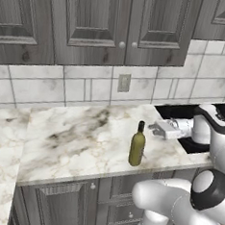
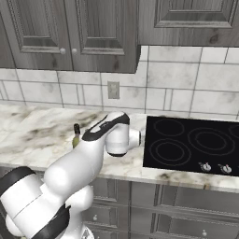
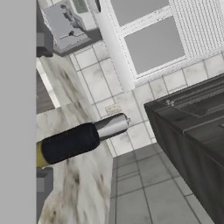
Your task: There is a wine glass and glass cup on the dining counter. Place the wine bottle next to the wine glass and the juice bottle next to the glass cup.
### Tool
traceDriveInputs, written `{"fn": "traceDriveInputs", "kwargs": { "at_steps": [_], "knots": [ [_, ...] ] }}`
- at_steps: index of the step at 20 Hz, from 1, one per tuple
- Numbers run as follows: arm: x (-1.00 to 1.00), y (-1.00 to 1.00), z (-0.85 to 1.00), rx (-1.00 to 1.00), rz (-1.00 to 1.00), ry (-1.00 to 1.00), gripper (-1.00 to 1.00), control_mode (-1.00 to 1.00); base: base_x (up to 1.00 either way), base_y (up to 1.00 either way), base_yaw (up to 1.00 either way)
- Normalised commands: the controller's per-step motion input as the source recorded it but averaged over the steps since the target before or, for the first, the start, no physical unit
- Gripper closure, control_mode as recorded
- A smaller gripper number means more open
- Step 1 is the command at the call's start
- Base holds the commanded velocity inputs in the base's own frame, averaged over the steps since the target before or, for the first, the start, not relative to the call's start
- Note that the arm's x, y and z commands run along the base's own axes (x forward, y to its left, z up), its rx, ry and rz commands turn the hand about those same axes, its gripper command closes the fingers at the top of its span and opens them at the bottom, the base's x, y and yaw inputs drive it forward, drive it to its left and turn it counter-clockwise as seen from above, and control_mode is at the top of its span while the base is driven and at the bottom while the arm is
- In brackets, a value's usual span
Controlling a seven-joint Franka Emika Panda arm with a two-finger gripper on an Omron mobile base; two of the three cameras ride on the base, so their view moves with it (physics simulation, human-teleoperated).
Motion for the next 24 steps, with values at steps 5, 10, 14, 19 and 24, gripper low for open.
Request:
{"fn": "traceDriveInputs", "kwargs": {
  "at_steps": [5,10,14,19,24],
  "knots": [
    [-0.01,0.17,0.0,0.0,0.0,0.04,-1.0,-1.0,0.0,0.0,0.0],
    [0.02,0.03,0.0,0.0,-0.01,0.0,-1.0,-1.0,0.0,0.0,0.0],
    [0.05,0.0,-0.01,0.0,0.0,0.0,-1.0,-1.0,0.0,0.0,0.0],
    [0.01,0.05,-0.02,-0.01,0.0,0.0,-1.0,-1.0,0.0,0.0,0.0],
    [0.04,0.1,-0.05,-0.04,0.0,0.0,-1.0,-1.0,0.0,0.0,0.0]
  ]
}}
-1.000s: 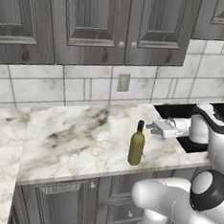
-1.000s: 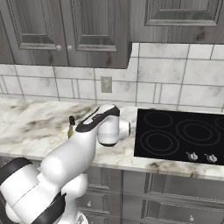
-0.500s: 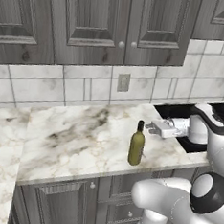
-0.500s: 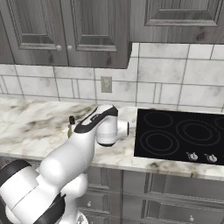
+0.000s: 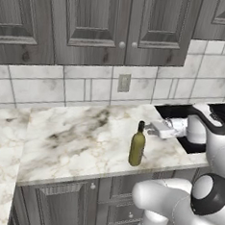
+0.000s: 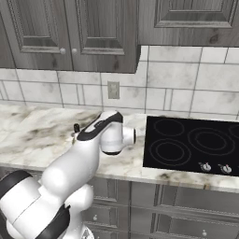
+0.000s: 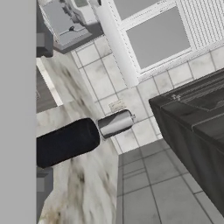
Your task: There is a wine glass and glass cup on the dining counter. Place the wine bottle next to the wine glass and the juice bottle next to the glass cup.
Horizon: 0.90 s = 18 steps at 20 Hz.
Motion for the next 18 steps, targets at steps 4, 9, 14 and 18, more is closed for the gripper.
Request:
{"fn": "traceDriveInputs", "kwargs": {
  "at_steps": [4,9,14,18],
  "knots": [
    [0.13,0.11,-0.09,-0.04,0.0,0.0,-1.0,-1.0,0.0,0.0,0.0],
    [0.15,0.05,-0.07,-0.03,0.0,0.0,-1.0,-1.0,0.0,0.0,0.0],
    [0.11,0.02,-0.06,-0.02,0.0,0.0,-1.0,-1.0,0.0,0.0,0.0],
    [0.1,0.04,-0.08,-0.03,0.0,0.0,-1.0,-1.0,0.0,0.0,0.0]
  ]
}}
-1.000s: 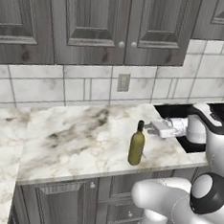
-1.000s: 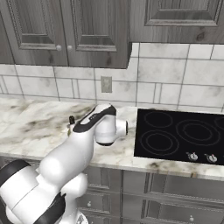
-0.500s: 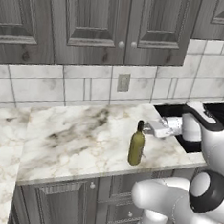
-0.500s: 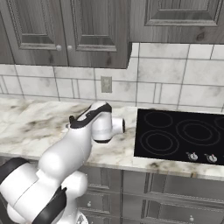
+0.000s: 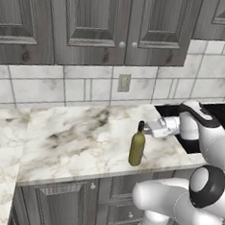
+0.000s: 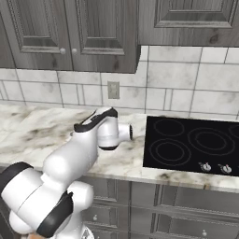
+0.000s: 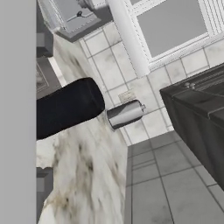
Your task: There is a wine glass and glass cup on the dining counter. Place the wine bottle next to the wine glass and the juice bottle next to the glass cup.
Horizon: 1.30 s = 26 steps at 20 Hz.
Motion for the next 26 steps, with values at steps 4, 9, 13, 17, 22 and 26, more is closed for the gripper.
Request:
{"fn": "traceDriveInputs", "kwargs": {
  "at_steps": [4,9,13,17,22,26],
  "knots": [
    [0.18,0.12,-0.18,-0.06,-0.02,0.0,-1.0,-1.0,0.0,0.0,0.0],
    [0.08,0.12,-0.19,-0.03,-0.02,0.0,-1.0,-1.0,0.0,0.0,0.0],
    [0.01,0.1,-0.18,-0.02,-0.04,0.0,-1.0,-1.0,0.0,0.0,0.0],
    [0.0,0.01,-0.15,-0.01,-0.06,0.0,1.0,-1.0,0.0,0.0,0.0],
    [0.0,0.01,-0.05,-0.01,-0.06,-0.01,1.0,-1.0,0.0,0.0,0.0],
    [-0.06,0.0,0.0,-0.02,-0.04,-0.01,1.0,-1.0,0.0,0.0,0.0]
  ]
}}
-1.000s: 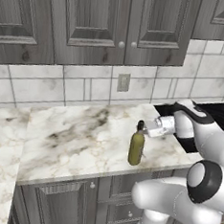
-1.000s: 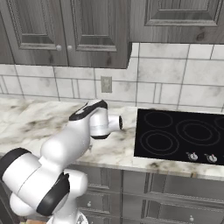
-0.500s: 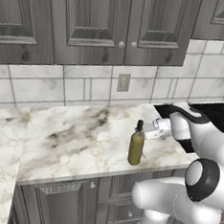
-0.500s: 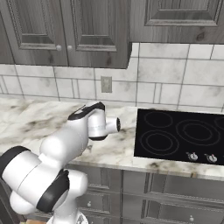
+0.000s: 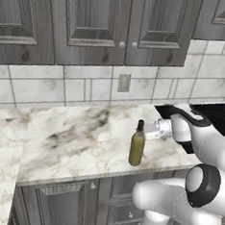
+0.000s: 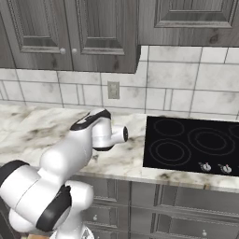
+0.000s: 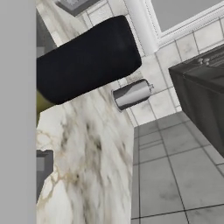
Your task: There is a wine glass and glass cup on the dining counter. Place the wine bottle next to the wine glass and the juice bottle next to the glass cup.
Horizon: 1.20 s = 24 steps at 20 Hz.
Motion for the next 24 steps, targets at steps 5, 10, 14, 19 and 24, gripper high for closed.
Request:
{"fn": "traceDriveInputs", "kwargs": {
  "at_steps": [5,10,14,19,24],
  "knots": [
    [-0.27,0.0,0.33,-0.01,0.0,0.0,1.0,-1.0,0.0,0.0,0.0],
    [-0.41,-0.1,0.66,0.0,0.04,0.05,1.0,-1.0,0.0,0.0,0.0],
    [-0.51,-0.14,0.57,-0.03,0.05,0.0,1.0,-1.0,0.0,0.0,0.0],
    [-0.49,-0.07,0.28,-0.08,0.0,-0.1,1.0,-1.0,0.0,0.0,0.0],
    [-0.34,0.0,0.11,-0.1,0.0,-0.17,1.0,-1.0,0.0,0.0,0.0]
  ]
}}
